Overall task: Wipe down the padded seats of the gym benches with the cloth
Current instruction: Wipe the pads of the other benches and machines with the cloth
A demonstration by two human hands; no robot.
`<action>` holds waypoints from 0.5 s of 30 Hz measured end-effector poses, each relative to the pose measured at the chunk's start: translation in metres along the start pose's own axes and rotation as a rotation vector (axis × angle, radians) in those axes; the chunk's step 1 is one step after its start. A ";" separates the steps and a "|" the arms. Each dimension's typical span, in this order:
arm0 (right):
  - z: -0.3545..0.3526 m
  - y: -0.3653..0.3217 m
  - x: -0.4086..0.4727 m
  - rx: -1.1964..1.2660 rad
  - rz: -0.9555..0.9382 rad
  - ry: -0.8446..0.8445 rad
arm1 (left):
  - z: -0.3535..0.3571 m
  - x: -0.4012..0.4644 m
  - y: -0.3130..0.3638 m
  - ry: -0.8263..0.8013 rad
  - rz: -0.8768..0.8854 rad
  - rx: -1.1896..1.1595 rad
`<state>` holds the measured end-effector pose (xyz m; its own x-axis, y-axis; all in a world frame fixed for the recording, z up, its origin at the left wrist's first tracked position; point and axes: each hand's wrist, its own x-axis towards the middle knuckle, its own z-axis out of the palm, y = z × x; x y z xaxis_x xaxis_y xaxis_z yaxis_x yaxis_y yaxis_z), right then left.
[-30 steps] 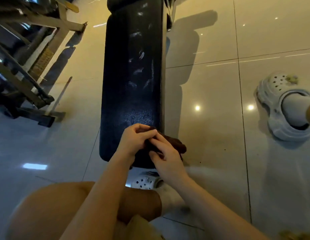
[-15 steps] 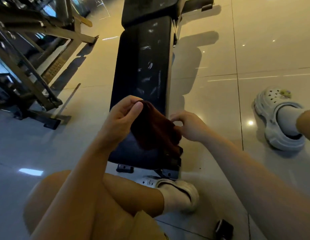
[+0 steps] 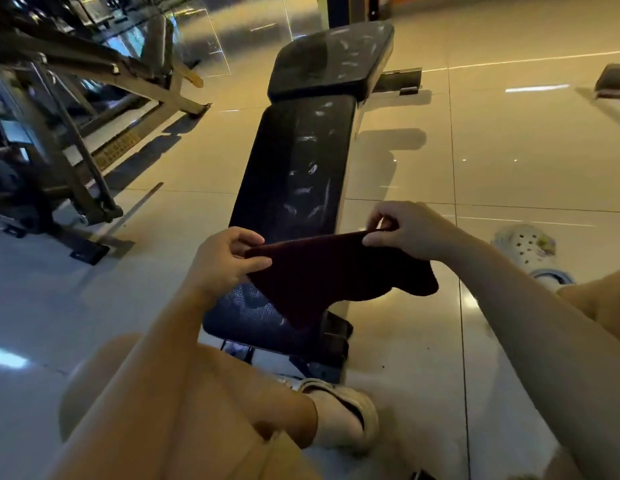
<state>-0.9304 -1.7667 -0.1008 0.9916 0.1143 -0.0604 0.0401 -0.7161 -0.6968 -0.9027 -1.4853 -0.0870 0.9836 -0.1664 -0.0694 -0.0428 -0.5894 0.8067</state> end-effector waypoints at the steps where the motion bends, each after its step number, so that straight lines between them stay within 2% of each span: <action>1: 0.002 0.001 -0.003 -0.059 0.030 -0.090 | 0.000 -0.001 -0.006 0.003 0.005 0.060; 4: 0.025 0.016 -0.009 -0.339 0.119 -0.318 | 0.005 -0.008 -0.022 -0.066 0.024 0.230; 6: 0.044 0.031 -0.011 -0.497 0.135 -0.327 | 0.015 -0.016 -0.028 -0.196 0.019 0.349; 8: 0.059 0.043 -0.007 -0.553 0.160 -0.181 | 0.028 -0.022 -0.033 -0.299 0.005 0.427; 10: 0.073 0.049 0.003 -0.471 0.207 0.014 | 0.036 -0.023 -0.040 -0.315 -0.007 0.476; 13: 0.100 0.047 0.026 -0.187 0.212 0.328 | 0.040 -0.017 -0.055 -0.220 -0.086 0.461; 15: 0.124 0.044 0.046 0.069 0.217 0.477 | 0.041 -0.013 -0.068 -0.171 -0.188 0.431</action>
<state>-0.8979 -1.7076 -0.2232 0.9225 -0.3691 0.1128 -0.1641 -0.6396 -0.7510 -0.9194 -1.4755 -0.1646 0.9400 -0.1317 -0.3147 0.0286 -0.8888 0.4574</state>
